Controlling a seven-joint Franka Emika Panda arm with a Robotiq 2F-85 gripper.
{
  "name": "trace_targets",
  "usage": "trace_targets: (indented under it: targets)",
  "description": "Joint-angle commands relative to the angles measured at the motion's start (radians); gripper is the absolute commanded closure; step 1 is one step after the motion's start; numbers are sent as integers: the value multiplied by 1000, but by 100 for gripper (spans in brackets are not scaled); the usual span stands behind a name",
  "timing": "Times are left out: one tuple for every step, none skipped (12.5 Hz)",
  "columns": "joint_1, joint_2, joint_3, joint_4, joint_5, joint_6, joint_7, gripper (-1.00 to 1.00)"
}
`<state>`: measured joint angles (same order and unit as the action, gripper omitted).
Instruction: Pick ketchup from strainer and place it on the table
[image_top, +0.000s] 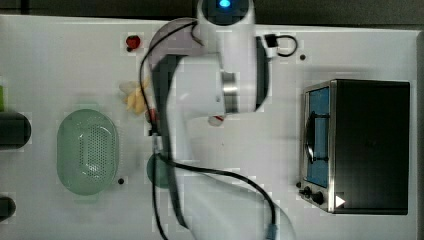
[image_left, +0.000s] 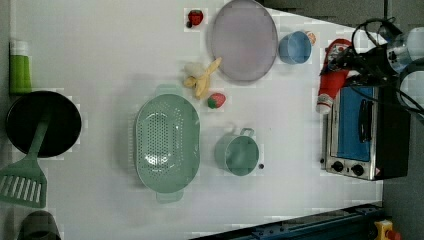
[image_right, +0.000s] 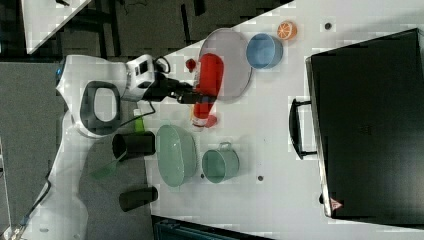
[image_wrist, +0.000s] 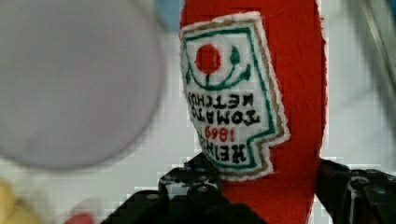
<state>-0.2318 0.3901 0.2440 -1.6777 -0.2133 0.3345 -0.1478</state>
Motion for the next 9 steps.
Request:
trace_targets:
  targets:
    - [20,-52,23,-81,-3,56,-106,-21]
    - [11,-59,23,-123,-3,108,-106,-21]
    - [2,-67,22,-170,-2,162,-106,-21]
    - [-7,-71,22,-218,-1,210,-106,-21]
    - [-17,-74,21,-268,3,259,-106,-21]
    - [-29,-74,20,-320,9,318,-106,-21]
    - [-41,-73,20,-376,9,390,-106,-21]
    - [-51,-73,20,-434,9,464,-106,-21]
    - [-58,-73,19,-487,9,530,-106,-21]
